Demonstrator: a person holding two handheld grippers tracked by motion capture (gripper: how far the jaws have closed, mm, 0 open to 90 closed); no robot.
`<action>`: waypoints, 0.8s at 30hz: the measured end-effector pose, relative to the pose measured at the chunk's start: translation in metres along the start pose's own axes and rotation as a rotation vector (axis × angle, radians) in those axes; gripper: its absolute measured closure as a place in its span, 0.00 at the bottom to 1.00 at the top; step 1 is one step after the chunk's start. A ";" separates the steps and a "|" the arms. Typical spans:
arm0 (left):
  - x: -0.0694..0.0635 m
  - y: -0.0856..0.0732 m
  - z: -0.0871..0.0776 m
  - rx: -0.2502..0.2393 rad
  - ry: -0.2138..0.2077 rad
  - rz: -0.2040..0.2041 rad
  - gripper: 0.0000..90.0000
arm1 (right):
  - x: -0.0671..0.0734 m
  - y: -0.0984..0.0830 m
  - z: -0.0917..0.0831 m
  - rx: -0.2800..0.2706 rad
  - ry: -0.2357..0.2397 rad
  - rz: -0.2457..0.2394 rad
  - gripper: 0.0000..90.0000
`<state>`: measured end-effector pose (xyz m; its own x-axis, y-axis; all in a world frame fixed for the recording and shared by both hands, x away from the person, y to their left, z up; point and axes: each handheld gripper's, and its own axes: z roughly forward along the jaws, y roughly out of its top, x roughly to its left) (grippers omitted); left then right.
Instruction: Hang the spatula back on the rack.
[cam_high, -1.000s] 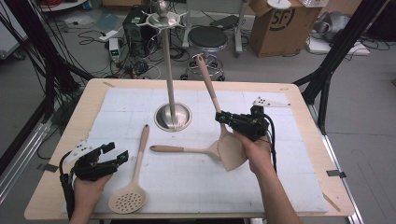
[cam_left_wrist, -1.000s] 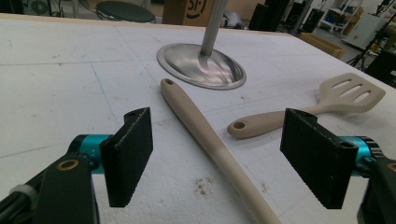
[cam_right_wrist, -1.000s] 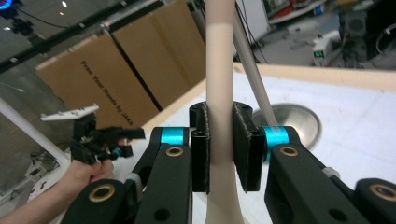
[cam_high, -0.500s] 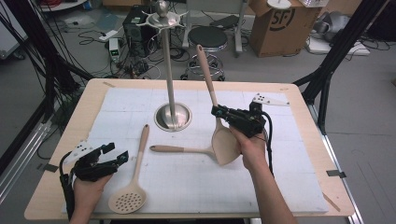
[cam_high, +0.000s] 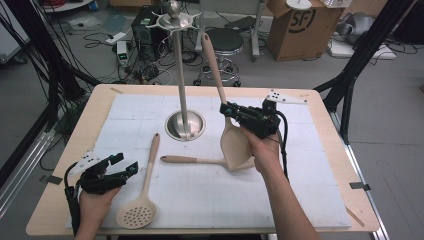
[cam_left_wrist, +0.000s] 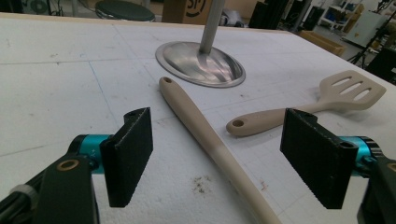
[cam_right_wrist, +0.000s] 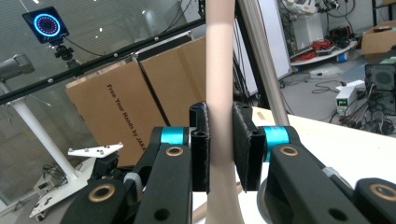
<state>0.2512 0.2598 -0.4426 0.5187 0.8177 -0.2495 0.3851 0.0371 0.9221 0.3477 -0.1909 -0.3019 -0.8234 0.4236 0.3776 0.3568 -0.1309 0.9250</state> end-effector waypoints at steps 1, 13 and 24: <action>0.000 0.000 0.000 -0.002 0.000 -0.001 0.29 | 0.001 0.002 0.001 0.000 0.006 0.000 0.87; 0.002 0.000 -0.001 -0.008 0.003 -0.007 0.29 | -0.001 0.013 0.013 -0.005 0.012 0.013 0.87; 0.001 0.001 0.001 -0.013 -0.002 -0.009 0.29 | -0.005 0.013 0.019 0.004 0.017 0.018 0.87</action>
<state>0.2523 0.2600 -0.4417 0.5165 0.8164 -0.2584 0.3795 0.0523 0.9237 0.3653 -0.1774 -0.2925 -0.8240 0.4062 0.3950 0.3734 -0.1349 0.9178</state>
